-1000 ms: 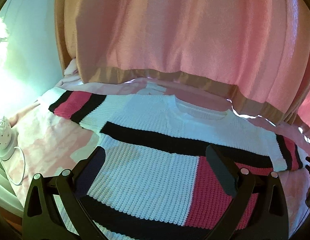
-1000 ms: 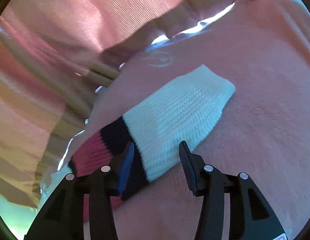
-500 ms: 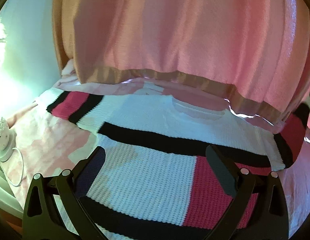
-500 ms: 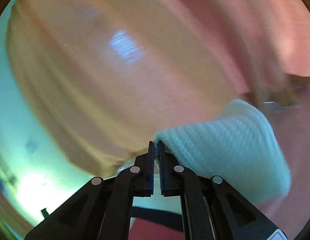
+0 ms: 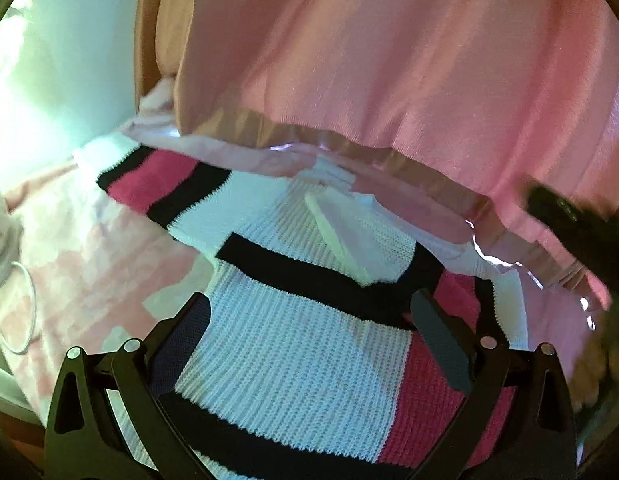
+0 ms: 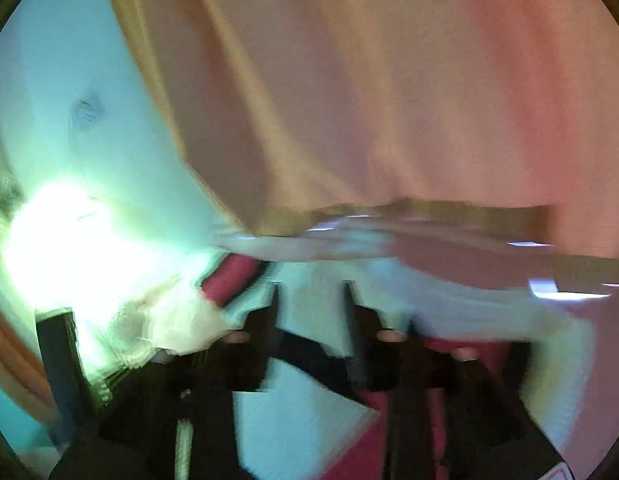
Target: Fold small clothes
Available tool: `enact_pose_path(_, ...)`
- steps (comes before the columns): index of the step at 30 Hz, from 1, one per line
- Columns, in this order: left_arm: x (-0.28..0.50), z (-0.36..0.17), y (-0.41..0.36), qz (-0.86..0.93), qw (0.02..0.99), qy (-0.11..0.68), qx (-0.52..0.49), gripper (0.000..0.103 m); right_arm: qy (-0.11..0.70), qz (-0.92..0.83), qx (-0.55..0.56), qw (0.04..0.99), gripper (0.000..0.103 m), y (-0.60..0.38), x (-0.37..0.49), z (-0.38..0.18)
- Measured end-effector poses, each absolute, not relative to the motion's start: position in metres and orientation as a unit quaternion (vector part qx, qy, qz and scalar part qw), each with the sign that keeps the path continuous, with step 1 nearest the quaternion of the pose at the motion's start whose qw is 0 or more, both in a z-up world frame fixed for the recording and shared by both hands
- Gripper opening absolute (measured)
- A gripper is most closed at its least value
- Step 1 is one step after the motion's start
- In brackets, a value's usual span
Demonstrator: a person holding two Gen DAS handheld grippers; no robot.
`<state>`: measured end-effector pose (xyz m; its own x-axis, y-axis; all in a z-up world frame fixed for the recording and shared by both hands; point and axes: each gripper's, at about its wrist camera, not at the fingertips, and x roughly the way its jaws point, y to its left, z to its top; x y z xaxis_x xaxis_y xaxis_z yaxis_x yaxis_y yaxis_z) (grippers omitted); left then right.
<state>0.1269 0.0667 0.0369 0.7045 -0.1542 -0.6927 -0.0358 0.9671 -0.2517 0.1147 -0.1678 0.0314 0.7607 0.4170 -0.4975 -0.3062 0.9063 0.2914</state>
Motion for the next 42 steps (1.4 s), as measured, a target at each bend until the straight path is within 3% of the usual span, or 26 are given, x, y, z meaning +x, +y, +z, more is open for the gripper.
enact_pose_path(1, 0.135, 0.033, 0.068, -0.042, 0.908, 0.395, -0.135, 0.098, 0.287, 0.154, 0.073, 0.943, 0.051, -0.187, 0.1, 0.028)
enact_pose_path(5, 0.182, 0.006, 0.062, -0.061, 0.867, 0.461, -0.18, 0.098, 0.331, 0.03, 0.041, 0.942, 0.051, -0.259, 0.045, -0.014)
enact_pose_path(11, 0.241, -0.053, 0.045, -0.044, 0.844, 0.493, -0.206, 0.097, 0.397, -0.028, -0.007, 0.917, 0.054, -0.274, 0.042, -0.076)
enact_pose_path(14, 0.262, -0.079, 0.042, -0.05, 0.829, 0.51, -0.222, 0.085, 0.422, -0.022, -0.051, 0.905, 0.057, -0.256, 0.067, -0.102)
enact_pose_path(16, 0.262, -0.074, 0.041, -0.059, 0.847, 0.483, -0.213, 0.052, 0.43, -0.024, -0.058, 0.901, 0.057, -0.259, 0.071, -0.112)
enact_pose_path(17, 0.264, -0.072, 0.039, -0.095, 0.844, 0.479, -0.223, 0.017, 0.43, -0.024, -0.054, 0.901, 0.051, -0.259, 0.073, -0.116)
enact_pose_path(18, 0.265, -0.071, 0.04, -0.116, 0.839, 0.477, -0.236, 0.005, 0.427, -0.022, -0.045, 0.903, 0.038, -0.256, 0.084, -0.115)
enact_pose_path(19, 0.262, -0.066, 0.042, -0.123, 0.842, 0.465, -0.246, 0.005, 0.419, -0.025, -0.031, 0.907, 0.012, -0.26, 0.085, -0.111)
enact_pose_path(24, 0.236, -0.025, 0.062, -0.125, 0.891, 0.371, -0.231, 0.005, 0.327, -0.019, 0.058, 0.943, 0.012, -0.276, 0.063, -0.066)
enact_pose_path(27, 0.244, -0.055, 0.074, -0.082, 0.885, 0.416, -0.191, 0.005, 0.424, -0.037, 0.043, 0.904, 0.013, -0.28, 0.078, -0.107)
enact_pose_path(29, 0.249, -0.079, 0.08, -0.061, 0.868, 0.455, -0.19, 0.005, 0.476, -0.042, 0.061, 0.877, 0.02, -0.286, 0.084, -0.13)
enact_pose_path(32, 0.251, -0.082, 0.087, -0.069, 0.861, 0.461, -0.204, 0.005, 0.446, -0.033, 0.088, 0.89, 0.027, -0.29, 0.071, -0.102)
enact_pose_path(33, 0.251, -0.078, 0.09, -0.073, 0.861, 0.456, -0.211, 0.006, 0.433, -0.024, 0.101, 0.896, 0.033, -0.291, 0.066, -0.094)
enact_pose_path(34, 0.25, -0.077, 0.093, -0.077, 0.861, 0.453, -0.217, 0.008, 0.415, -0.017, 0.112, 0.903, 0.049, -0.293, 0.062, -0.085)
enact_pose_path(35, 0.251, -0.076, 0.094, -0.08, 0.858, 0.452, -0.228, 0.016, 0.39, -0.014, 0.118, 0.913, 0.06, -0.295, 0.058, -0.074)
enact_pose_path(36, 0.254, -0.076, 0.097, -0.08, 0.852, 0.456, -0.247, 0.038, 0.376, -0.015, 0.118, 0.919, 0.061, -0.296, 0.06, -0.069)
enact_pose_path(38, 0.257, -0.08, 0.101, -0.066, 0.845, 0.46, -0.266, 0.067, 0.364, -0.018, 0.121, 0.923, 0.061, -0.303, 0.068, -0.067)
enact_pose_path(42, 0.264, -0.09, 0.088, -0.065, 0.84, 0.467, -0.268, 0.067, 0.398, -0.024, 0.158, 0.903, 0.061, -0.321, 0.108, -0.093)
